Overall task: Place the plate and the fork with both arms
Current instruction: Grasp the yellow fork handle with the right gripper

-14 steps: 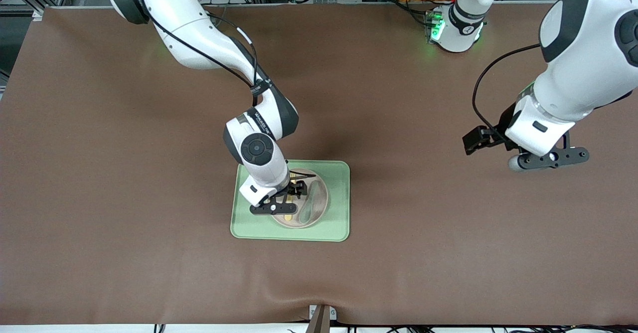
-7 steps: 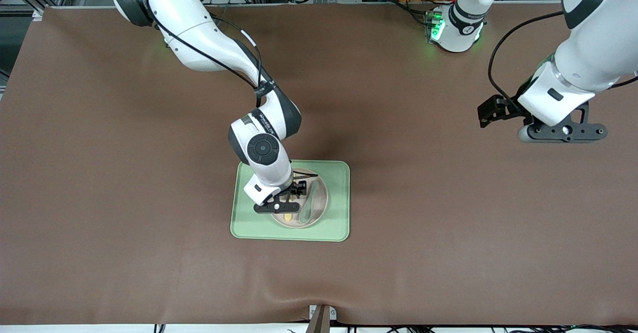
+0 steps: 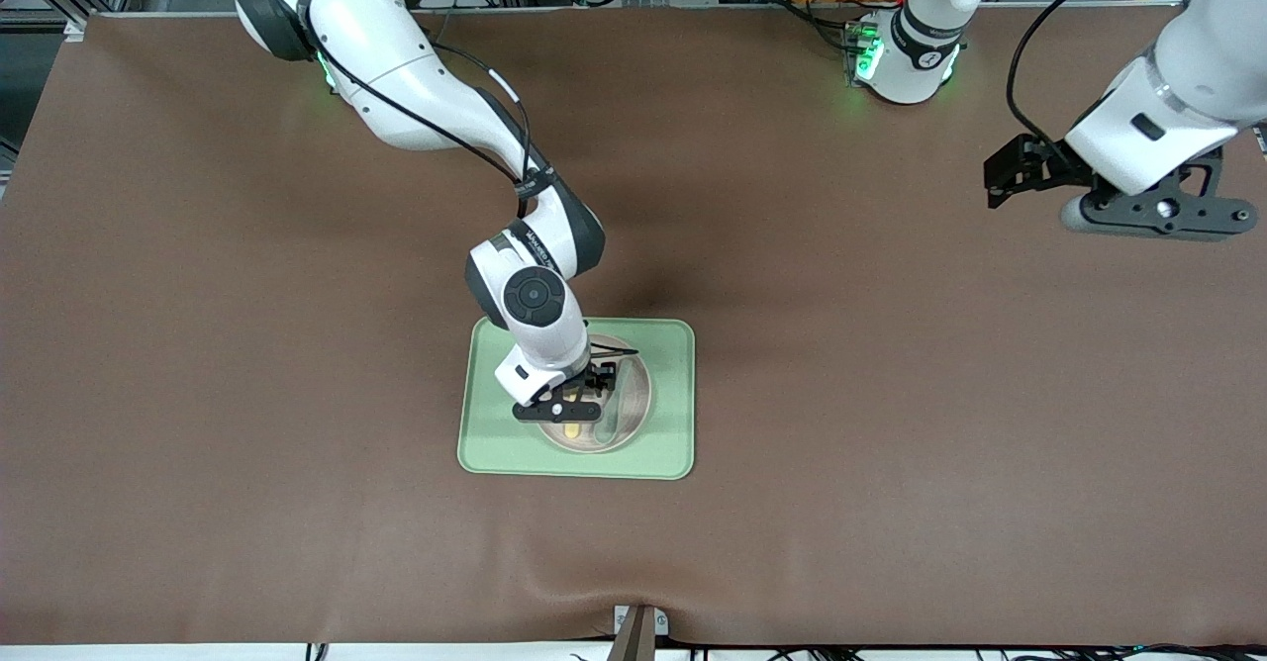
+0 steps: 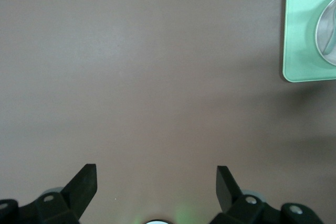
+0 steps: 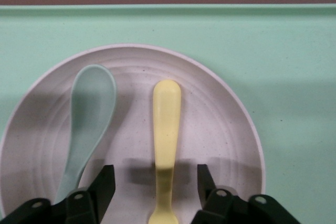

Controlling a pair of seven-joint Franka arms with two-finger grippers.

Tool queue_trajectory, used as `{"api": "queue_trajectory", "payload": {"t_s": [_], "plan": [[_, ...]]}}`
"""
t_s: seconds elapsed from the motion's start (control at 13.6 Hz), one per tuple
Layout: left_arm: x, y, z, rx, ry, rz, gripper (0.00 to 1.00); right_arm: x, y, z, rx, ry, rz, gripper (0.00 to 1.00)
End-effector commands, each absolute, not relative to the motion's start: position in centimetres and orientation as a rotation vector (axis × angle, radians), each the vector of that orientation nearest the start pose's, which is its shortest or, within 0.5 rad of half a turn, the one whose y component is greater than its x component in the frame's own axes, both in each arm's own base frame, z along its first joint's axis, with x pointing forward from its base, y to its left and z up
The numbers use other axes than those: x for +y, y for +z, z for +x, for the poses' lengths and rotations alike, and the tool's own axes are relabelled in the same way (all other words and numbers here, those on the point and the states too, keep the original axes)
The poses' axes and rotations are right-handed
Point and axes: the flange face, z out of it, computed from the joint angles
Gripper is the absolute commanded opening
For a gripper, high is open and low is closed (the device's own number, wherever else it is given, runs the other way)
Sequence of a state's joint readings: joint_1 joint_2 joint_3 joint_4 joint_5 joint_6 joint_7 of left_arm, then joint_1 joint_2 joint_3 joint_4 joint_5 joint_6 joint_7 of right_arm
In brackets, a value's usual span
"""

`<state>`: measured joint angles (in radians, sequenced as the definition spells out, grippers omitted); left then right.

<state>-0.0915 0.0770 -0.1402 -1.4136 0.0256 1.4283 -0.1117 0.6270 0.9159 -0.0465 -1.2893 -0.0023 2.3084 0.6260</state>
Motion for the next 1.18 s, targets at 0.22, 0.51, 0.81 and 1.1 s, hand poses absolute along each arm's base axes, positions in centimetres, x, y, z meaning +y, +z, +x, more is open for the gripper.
{"api": "queue_trajectory", "payload": {"t_s": [0.22, 0.51, 0.81, 1.1], "plan": [[-9.9, 67.5, 52.6, 0.164, 0.061, -3.088, 1.0, 42.1, 19.2, 62.7, 0.04, -0.193, -3.145, 0.54], [-9.5, 67.9, 51.4, 0.184, 0.125, -3.078, 1.0, 42.0, 19.1, 62.7, 0.043, -0.189, -3.146, 0.35], [-8.8, 67.9, 51.4, 0.32, 0.139, -3.069, 1.0, 42.2, 19.1, 62.6, 0.04, -0.189, -3.146, 0.1], [-8.6, 68.0, 51.7, 0.34, 0.125, -3.081, 1.0, 42.1, 19.4, 62.8, 0.049, -0.188, -3.141, 0.0]]}}
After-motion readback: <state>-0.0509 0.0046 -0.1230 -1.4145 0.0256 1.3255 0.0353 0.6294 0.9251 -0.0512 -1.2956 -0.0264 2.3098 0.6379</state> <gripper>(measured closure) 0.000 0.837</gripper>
